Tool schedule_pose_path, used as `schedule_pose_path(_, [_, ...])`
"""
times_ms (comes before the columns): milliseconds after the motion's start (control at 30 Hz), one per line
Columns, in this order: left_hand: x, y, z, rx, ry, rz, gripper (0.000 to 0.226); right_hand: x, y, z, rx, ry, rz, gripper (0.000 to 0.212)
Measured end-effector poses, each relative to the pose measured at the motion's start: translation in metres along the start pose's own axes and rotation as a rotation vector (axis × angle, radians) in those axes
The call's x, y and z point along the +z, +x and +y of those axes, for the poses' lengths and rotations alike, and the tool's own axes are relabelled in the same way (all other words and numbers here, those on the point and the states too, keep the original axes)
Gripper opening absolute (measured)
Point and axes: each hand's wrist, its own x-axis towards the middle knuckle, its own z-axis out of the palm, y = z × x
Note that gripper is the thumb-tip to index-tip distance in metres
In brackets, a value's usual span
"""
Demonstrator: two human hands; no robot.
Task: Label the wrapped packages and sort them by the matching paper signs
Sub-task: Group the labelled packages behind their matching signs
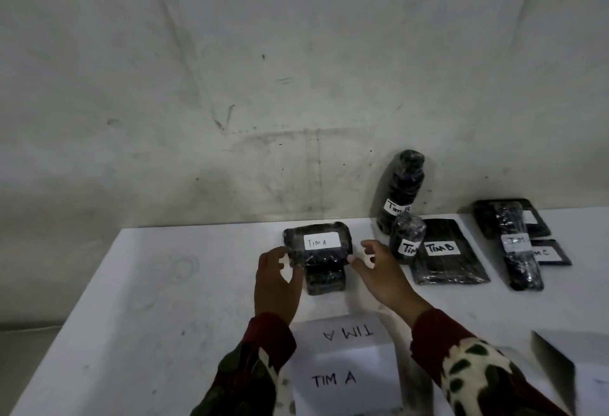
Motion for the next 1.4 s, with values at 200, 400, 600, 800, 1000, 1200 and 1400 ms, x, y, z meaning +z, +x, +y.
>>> schedule_pose_path(200, [0.011,0.043,-0.003,-0.251,-0.155,-0.116,0.033,0.018,0.029,-0.013,0.175,0.195,0.035,0.039])
schedule_pose_path(400, [0.019,0.063,-0.012,-0.446,-0.333,-0.185,0.019,0.029,0.031,-0.012,0.115,0.301,0.102,0.017])
schedule_pose_path(600, [-0.003,0.065,-0.033,-0.524,-0.663,0.043,0.003,0.032,0.047,-0.007,0.074,0.275,0.161,0.015])
schedule_pose_path(800, [-0.012,0.075,-0.038,-0.517,-0.732,0.207,0.011,0.039,0.078,0.008,-0.044,-0.258,0.042,0.042])
schedule_pose_path(1000, [-0.012,0.082,-0.045,-0.512,-0.76,0.271,0.014,0.04,0.105,0.009,-0.084,-0.393,-0.083,0.049])
schedule_pose_path(1200, [-0.011,0.082,-0.051,-0.494,-0.728,0.277,0.017,0.04,0.116,0.004,-0.119,-0.367,-0.111,0.038])
schedule_pose_path(1400, [-0.008,0.077,-0.051,-0.473,-0.691,0.233,0.018,0.034,0.111,-0.025,-0.198,-0.029,0.056,0.029])
